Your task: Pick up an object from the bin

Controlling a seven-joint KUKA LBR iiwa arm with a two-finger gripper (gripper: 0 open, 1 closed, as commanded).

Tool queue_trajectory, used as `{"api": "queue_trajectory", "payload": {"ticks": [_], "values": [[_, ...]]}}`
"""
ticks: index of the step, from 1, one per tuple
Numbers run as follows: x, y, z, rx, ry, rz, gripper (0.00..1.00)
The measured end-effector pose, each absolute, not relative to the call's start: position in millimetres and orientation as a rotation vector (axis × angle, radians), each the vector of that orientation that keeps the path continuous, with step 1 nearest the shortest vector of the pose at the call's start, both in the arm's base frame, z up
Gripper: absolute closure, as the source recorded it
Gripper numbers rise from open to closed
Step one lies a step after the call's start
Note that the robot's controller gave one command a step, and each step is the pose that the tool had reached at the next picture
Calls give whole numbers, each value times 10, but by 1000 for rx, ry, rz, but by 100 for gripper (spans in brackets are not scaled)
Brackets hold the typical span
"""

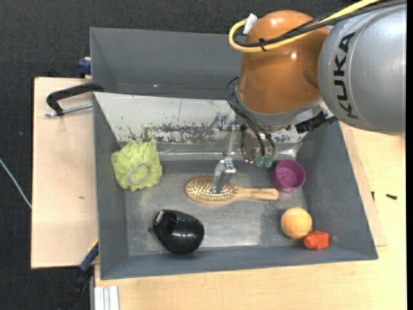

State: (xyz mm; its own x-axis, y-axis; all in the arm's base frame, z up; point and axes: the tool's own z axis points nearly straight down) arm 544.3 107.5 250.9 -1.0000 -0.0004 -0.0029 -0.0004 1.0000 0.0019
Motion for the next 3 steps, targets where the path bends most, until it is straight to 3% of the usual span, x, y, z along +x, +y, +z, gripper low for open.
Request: {"api": "queue_trajectory", "payload": {"ticks": [1, 2, 3], "values": [[5443, 1073, 2508, 0, 3139, 3, 0], [5490, 844, 2110, 140, 3134, 4, 0], [5504, 576, 1705, 18, 3141, 1, 0]]}}
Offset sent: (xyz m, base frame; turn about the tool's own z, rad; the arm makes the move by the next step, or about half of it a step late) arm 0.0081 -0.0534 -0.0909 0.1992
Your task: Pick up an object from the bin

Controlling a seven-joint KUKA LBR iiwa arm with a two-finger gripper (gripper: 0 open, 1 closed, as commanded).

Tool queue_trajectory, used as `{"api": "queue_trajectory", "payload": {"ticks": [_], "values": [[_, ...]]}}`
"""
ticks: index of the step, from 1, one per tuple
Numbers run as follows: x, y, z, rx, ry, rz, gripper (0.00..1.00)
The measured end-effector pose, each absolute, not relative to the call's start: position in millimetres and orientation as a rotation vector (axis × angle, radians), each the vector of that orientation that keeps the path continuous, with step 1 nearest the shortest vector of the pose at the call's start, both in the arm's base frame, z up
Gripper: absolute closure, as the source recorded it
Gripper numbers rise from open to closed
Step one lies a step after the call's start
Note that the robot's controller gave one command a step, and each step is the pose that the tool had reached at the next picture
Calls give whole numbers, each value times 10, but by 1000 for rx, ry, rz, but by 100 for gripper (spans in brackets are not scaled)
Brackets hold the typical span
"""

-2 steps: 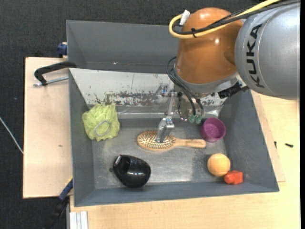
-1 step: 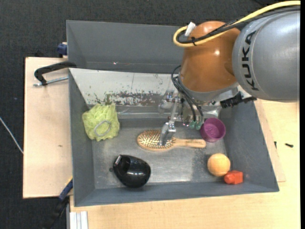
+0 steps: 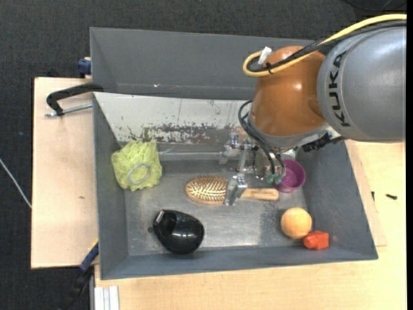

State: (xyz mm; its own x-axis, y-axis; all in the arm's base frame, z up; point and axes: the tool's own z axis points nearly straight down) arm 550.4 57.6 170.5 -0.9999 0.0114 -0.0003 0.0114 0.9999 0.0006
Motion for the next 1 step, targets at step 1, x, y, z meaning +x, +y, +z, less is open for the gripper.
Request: {"api": "queue_trajectory", "payload": {"ticks": [1], "values": [[5530, 325, 1460, 121, 3139, 2, 0]]}}
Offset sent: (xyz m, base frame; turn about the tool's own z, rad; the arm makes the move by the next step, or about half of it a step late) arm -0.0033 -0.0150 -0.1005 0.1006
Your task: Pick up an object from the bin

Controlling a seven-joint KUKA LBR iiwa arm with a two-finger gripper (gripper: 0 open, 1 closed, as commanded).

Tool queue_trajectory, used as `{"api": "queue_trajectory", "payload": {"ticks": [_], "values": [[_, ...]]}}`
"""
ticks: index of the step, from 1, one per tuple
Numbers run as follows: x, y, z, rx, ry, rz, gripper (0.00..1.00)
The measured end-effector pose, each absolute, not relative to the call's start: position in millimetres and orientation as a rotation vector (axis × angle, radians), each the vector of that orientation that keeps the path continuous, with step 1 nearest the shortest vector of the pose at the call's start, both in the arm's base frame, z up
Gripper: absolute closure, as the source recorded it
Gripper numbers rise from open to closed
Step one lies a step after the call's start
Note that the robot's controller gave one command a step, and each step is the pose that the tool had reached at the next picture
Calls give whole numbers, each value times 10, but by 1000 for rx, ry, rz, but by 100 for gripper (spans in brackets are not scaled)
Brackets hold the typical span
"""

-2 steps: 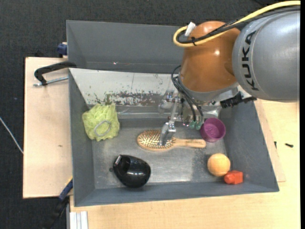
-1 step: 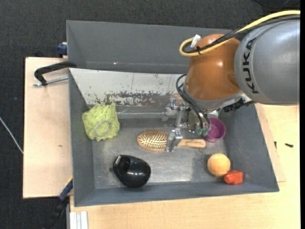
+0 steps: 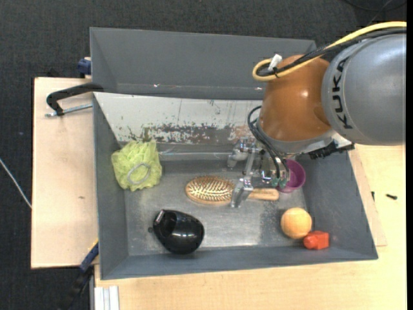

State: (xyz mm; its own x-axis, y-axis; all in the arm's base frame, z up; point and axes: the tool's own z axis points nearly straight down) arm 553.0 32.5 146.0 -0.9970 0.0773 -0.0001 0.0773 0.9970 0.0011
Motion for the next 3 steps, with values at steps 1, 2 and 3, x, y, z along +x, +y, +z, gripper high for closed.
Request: {"api": "queue_trajectory", "payload": {"ticks": [1, 2, 3], "values": [[5502, 416, 790, 167, 3132, 3, 0], [5608, 388, 663, 207, 3113, 14, 100], [5607, 383, 680, 212, 3115, 14, 100]]}}
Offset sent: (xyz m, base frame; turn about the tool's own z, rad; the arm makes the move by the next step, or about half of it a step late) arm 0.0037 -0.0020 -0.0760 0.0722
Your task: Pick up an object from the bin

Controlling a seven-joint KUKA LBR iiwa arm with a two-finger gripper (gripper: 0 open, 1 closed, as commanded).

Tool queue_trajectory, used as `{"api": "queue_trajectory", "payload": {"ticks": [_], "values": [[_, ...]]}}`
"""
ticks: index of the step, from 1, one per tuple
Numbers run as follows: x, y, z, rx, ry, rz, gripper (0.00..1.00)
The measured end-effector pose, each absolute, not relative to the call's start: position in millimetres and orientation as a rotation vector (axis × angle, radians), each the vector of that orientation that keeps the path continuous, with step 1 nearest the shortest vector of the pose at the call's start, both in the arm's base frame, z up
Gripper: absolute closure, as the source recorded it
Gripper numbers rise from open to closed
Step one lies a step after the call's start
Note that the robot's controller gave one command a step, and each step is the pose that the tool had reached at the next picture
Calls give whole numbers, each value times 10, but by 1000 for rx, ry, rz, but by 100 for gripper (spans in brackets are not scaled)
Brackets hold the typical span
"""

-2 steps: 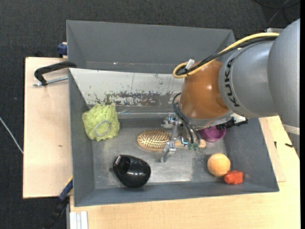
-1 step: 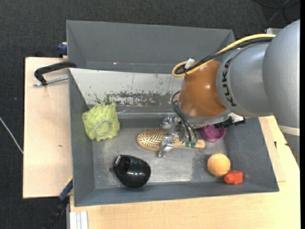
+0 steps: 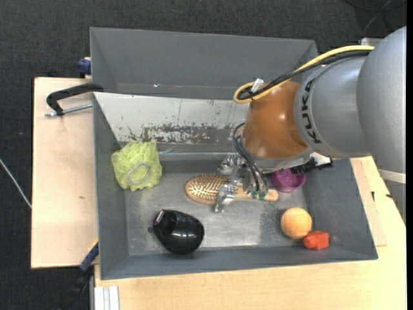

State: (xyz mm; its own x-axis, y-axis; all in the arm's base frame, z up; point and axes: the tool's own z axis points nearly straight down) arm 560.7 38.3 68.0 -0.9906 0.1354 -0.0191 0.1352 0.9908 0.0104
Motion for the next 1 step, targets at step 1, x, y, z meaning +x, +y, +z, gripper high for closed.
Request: {"api": "queue_trajectory", "payload": {"ticks": [1], "values": [[5608, 388, 705, 212, 3119, 13, 100]]}}
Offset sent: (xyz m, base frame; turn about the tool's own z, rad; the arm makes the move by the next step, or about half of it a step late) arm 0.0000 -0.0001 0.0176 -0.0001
